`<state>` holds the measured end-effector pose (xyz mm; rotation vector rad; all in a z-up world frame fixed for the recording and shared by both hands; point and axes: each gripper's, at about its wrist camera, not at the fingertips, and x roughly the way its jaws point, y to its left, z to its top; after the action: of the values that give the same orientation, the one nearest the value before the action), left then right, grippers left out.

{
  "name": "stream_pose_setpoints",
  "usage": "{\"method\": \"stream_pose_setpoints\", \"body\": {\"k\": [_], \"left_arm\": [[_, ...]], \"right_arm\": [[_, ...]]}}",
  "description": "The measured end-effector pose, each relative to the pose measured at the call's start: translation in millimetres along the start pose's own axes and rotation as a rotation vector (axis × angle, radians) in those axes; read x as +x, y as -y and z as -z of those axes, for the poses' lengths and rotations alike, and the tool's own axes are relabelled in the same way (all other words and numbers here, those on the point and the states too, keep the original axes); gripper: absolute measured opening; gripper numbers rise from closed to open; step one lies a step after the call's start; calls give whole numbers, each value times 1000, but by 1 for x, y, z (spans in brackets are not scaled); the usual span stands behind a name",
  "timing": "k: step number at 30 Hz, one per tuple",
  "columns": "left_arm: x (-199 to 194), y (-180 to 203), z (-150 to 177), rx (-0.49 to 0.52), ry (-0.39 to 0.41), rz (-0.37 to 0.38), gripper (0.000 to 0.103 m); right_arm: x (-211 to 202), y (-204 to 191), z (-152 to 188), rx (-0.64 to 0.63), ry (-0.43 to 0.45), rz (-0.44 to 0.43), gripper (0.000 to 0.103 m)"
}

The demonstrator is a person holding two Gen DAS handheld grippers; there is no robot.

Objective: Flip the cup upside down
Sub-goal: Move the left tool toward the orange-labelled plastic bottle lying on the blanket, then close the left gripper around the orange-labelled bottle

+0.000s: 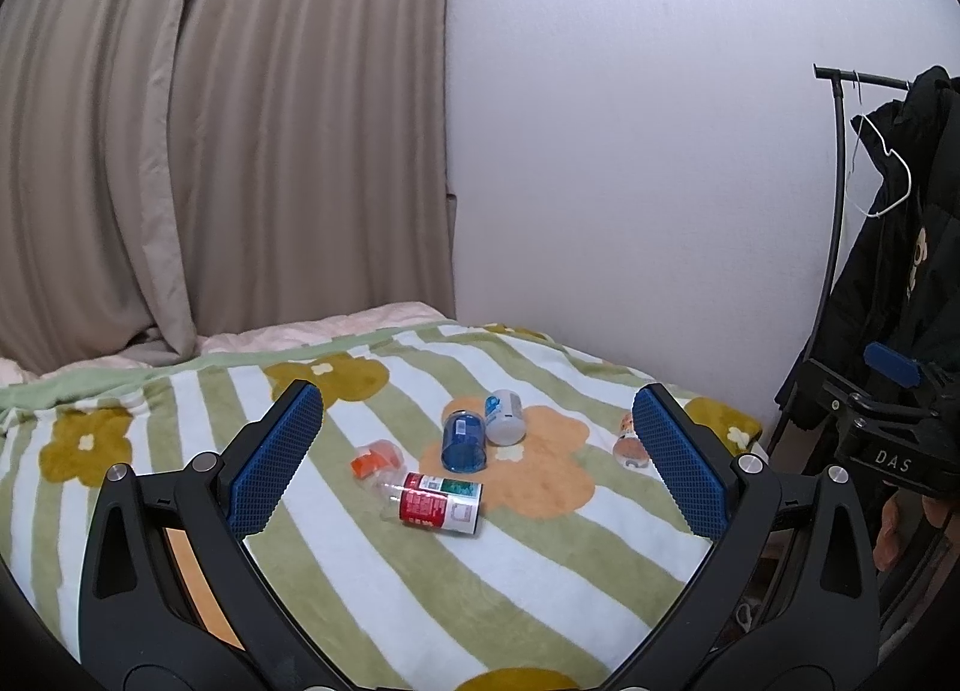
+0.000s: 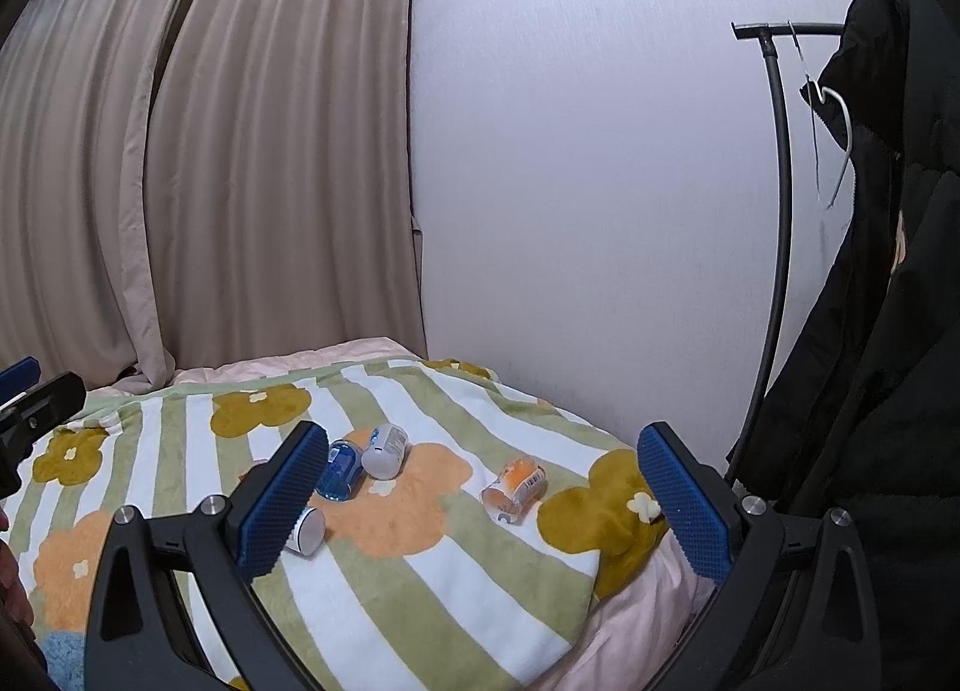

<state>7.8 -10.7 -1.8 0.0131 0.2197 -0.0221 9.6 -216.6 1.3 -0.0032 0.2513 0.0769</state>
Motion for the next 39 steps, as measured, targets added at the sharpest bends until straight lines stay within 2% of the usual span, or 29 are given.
{"method": "stream_pose_setpoints", "body": {"k": [3,5,8,12,16,20,24,27,31,37,39], "left_arm": [[10,1,-1,-10,-53,28,103],[20,4,-3,-11,-53,62,103],[44,15,-8,-4,-58,114,103],[92,39,-17,64,-127,183,103],[169,75,-21,140,-249,275,103],[247,116,-13,213,-369,331,103],[332,159,11,255,-554,404,103],[392,188,37,277,-702,416,101],[444,218,69,323,-843,417,94],[488,237,109,338,-984,399,87],[495,238,120,330,-1026,402,77]], "right_arm": [[16,8,-4,27,-35,-21,103],[32,18,-9,61,-77,-51,103],[63,35,-12,130,-149,-105,103],[93,59,-8,208,-197,-117,103],[115,77,5,222,-196,-88,103],[145,94,28,230,-234,-87,103],[170,102,57,227,-279,-88,103],[179,108,77,231,-298,-89,103],[184,112,99,243,-321,-92,103],[189,123,117,255,-345,-91,103],[188,127,120,264,-340,-91,103]]}}
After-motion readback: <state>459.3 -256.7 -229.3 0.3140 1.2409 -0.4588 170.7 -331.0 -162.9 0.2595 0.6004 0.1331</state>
